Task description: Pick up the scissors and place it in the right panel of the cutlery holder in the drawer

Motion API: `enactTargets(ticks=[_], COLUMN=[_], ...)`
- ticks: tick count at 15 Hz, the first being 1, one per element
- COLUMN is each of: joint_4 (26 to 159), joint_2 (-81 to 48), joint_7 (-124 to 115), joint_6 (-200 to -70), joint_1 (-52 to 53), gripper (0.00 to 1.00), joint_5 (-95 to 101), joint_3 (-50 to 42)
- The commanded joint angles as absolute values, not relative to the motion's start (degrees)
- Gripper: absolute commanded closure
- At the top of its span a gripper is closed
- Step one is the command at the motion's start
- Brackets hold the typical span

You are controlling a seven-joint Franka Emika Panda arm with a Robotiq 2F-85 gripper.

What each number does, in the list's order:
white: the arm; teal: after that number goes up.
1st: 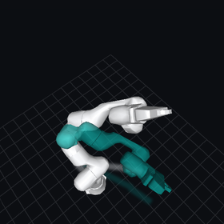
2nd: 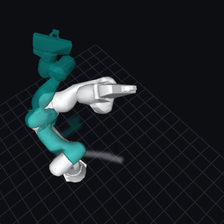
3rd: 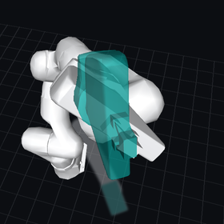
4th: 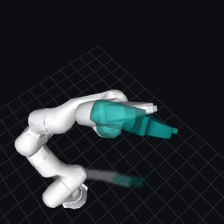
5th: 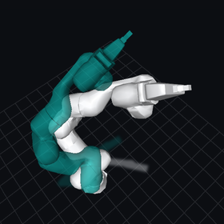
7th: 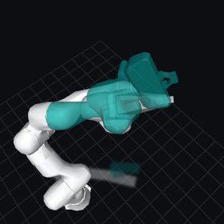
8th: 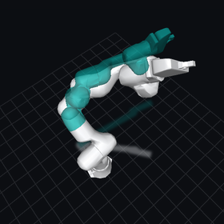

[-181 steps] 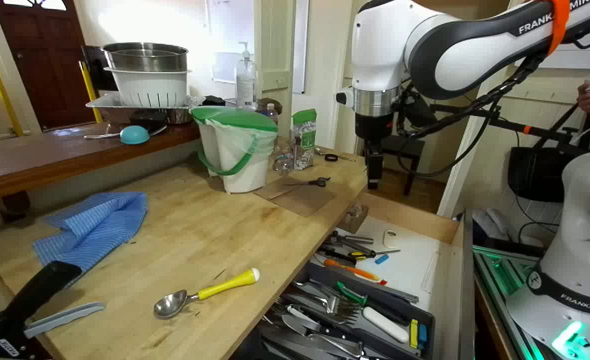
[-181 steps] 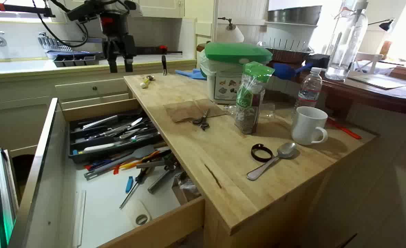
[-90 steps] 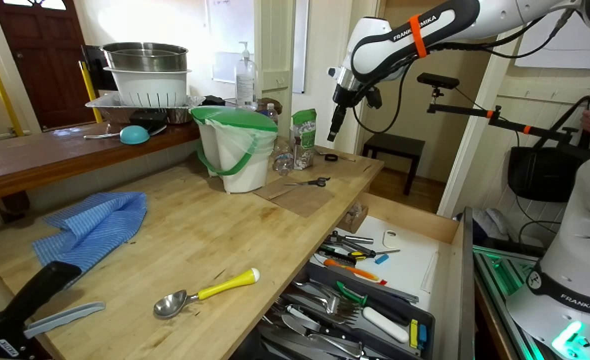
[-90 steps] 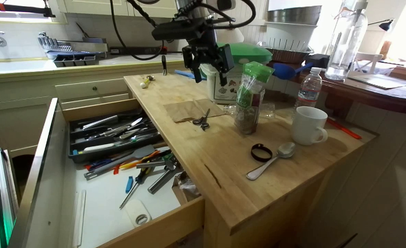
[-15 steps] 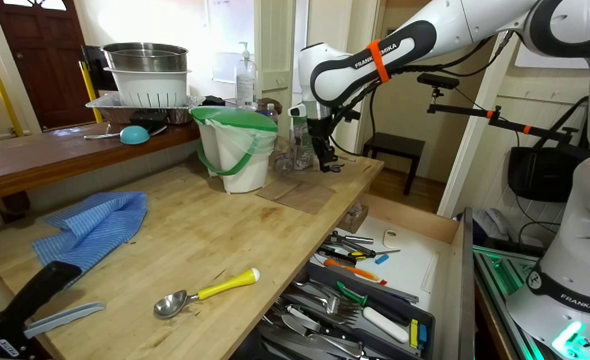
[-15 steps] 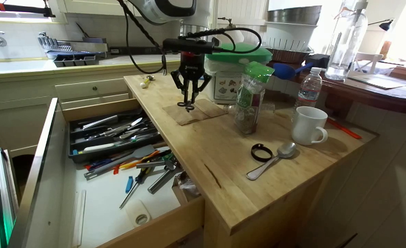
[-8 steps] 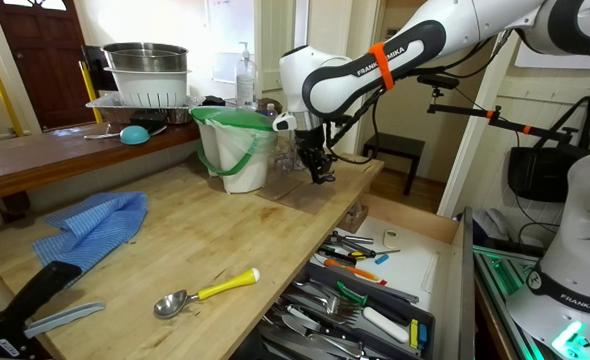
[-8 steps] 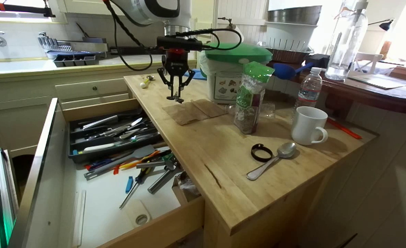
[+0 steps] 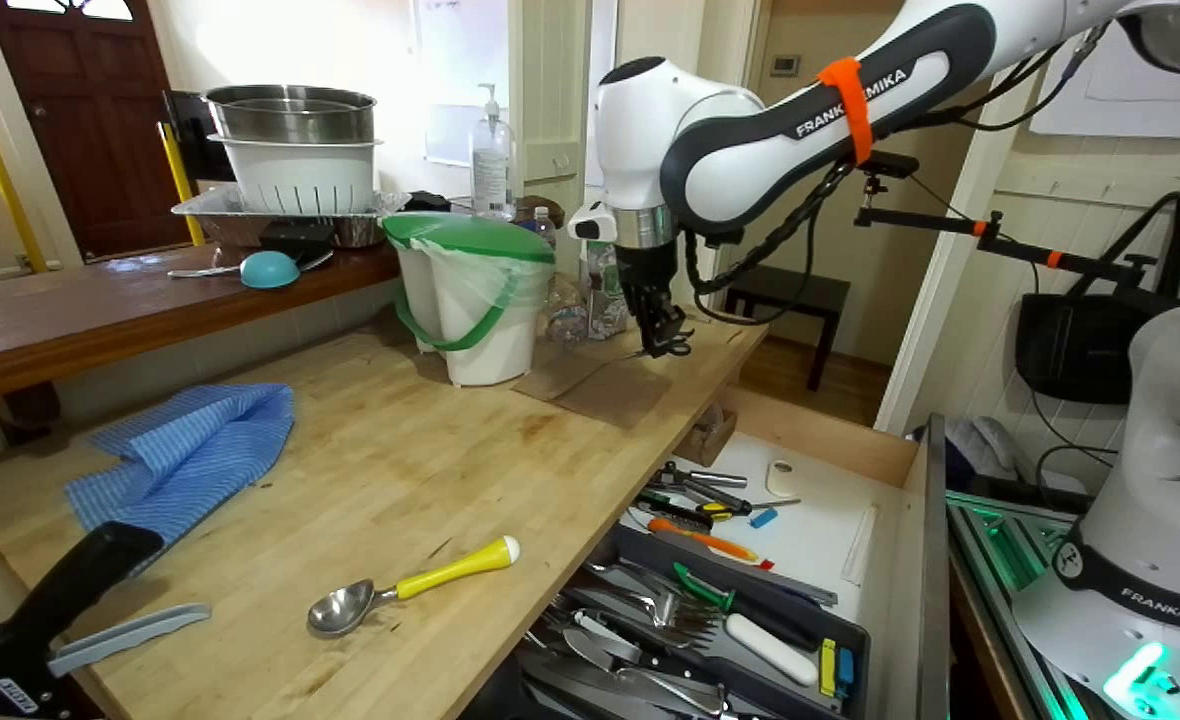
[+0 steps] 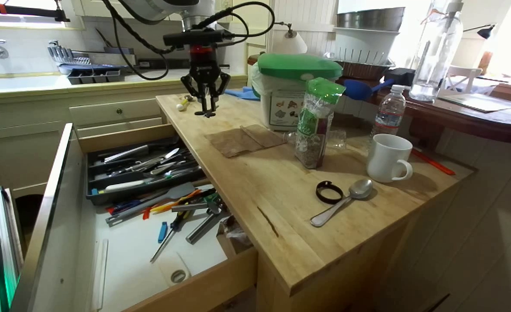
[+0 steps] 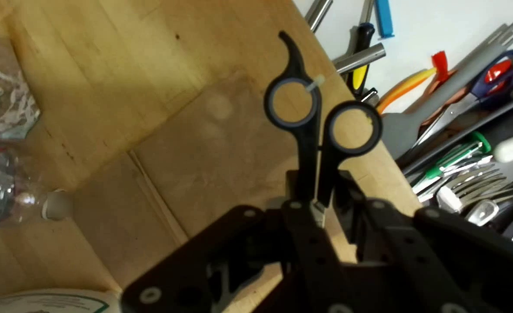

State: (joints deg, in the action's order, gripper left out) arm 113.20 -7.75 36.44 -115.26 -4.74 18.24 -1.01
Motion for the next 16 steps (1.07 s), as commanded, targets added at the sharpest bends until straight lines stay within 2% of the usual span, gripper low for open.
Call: enactTargets(ticks=[1,9,16], joint_4=[126.0,147.5,145.4], joint_2=[1.2,14.5,8.5], joint_7=[26.5,10.3,21.4], joint_6=[-120.7,-135.2,-135.4], joint_1=[-4.4,-4.2,-1.9], gripper=[0.94,0.94,0.94], joint_5=[14.9,7.2,1.8], joint_3=[-1.6,-2.6,-5.3])
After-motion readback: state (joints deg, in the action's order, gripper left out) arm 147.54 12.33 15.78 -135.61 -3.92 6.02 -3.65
